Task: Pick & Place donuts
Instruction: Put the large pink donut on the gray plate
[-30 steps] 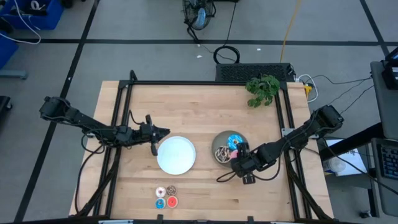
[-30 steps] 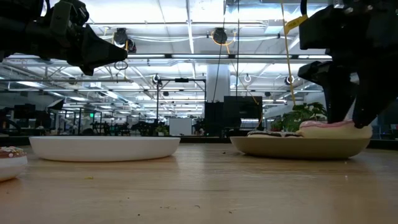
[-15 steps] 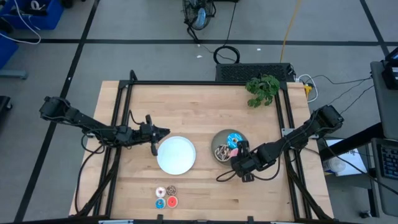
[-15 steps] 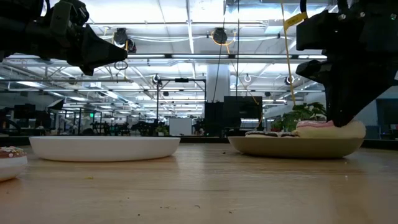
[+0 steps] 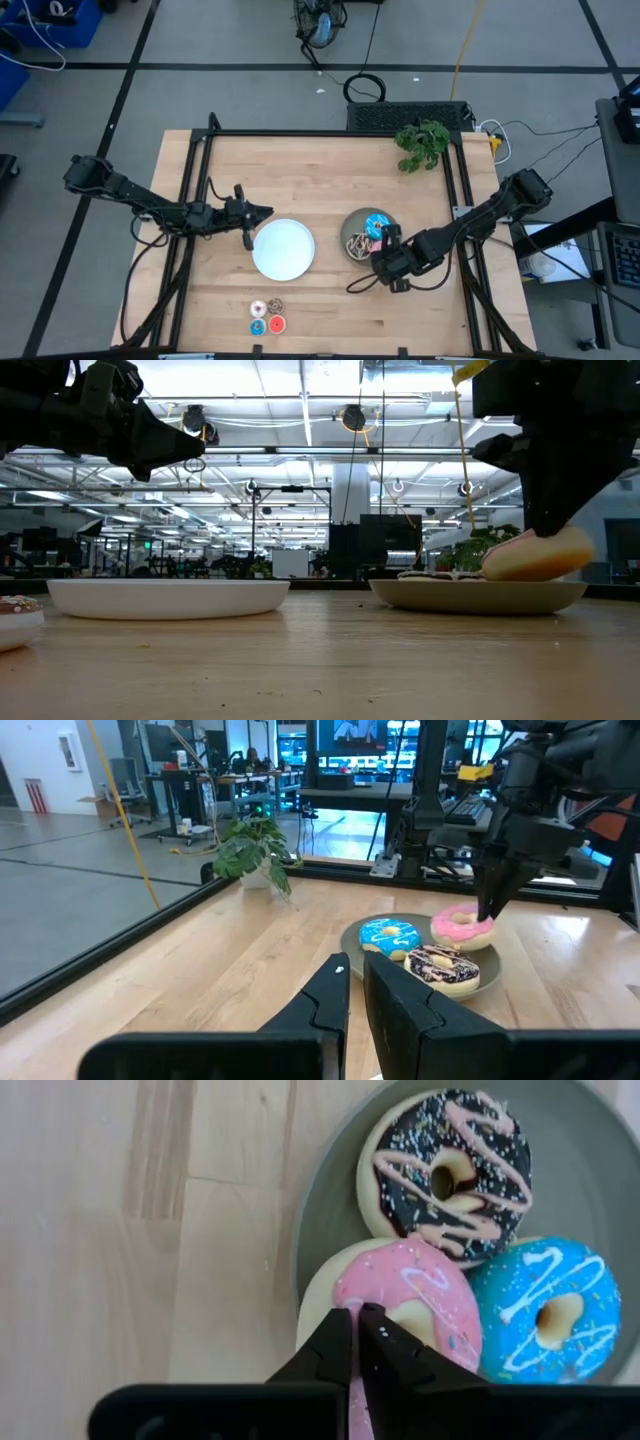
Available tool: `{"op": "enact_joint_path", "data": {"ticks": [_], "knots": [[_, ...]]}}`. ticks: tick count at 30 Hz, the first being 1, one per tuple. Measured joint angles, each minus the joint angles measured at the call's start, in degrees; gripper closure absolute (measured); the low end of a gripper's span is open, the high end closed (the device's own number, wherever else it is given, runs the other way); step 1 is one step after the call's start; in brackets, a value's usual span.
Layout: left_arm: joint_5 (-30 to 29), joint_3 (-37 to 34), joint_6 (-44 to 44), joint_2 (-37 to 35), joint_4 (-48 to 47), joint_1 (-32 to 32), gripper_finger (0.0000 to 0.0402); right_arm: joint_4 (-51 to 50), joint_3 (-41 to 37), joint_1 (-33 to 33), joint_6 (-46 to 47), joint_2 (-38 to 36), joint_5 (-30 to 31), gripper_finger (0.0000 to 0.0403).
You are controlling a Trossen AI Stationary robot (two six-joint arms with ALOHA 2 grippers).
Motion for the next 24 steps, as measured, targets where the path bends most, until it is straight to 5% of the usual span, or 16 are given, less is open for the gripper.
{"op": "enact_joint_path", "data": {"ticks": [9, 24], "knots": [[0.0, 0.0, 0.0, 0.0, 0.0, 0.0, 0.036, -6.6, 0.3, 0.8, 4.0, 0.0, 1.0, 0.04], [0.0, 0.0, 0.0, 0.0, 0.0, 0.0, 0.036, 2.3, -4.7, 1.1, 1.5, 0.0, 1.3, 0.0396]]}}
